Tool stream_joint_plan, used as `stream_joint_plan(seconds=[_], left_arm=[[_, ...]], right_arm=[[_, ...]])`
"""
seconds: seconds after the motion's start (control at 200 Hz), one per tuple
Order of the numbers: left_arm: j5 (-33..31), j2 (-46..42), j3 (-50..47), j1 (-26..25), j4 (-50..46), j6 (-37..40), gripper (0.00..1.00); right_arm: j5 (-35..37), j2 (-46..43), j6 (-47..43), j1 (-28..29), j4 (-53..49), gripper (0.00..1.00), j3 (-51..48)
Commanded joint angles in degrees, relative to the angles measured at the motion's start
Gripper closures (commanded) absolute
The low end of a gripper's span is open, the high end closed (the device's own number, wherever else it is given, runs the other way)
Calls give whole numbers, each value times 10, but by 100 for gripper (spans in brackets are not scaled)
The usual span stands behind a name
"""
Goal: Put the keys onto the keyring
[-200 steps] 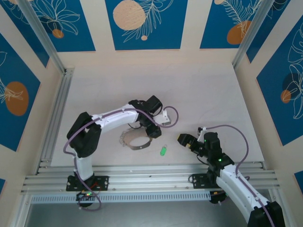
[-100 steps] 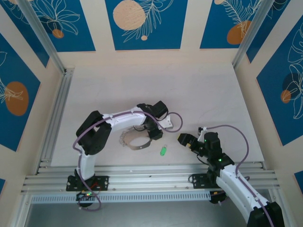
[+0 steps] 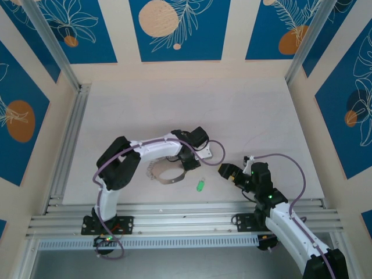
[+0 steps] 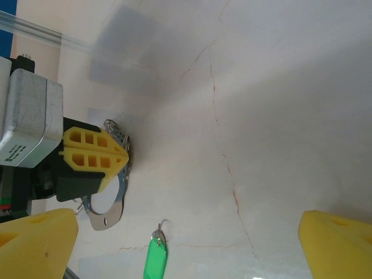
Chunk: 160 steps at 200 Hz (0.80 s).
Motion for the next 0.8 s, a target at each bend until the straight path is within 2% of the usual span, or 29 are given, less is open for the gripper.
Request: stream_joint_plan(seconds=[0.0, 0.38, 0.67, 0.795], left_arm=[[-37, 4, -20, -17, 11, 11, 96], [-54, -23, -23, -28, 7, -7, 93], [-134, -50, -57, -55, 15, -48, 83], [-140, -51, -61, -55, 24, -55, 83]], right_arm=[[24, -3, -6, -9, -21, 1, -4], [24, -3, -5, -11, -20, 1, -5], [19, -3, -8, -12, -19, 1, -4], [17, -3, -10, -12, -20, 0, -2]])
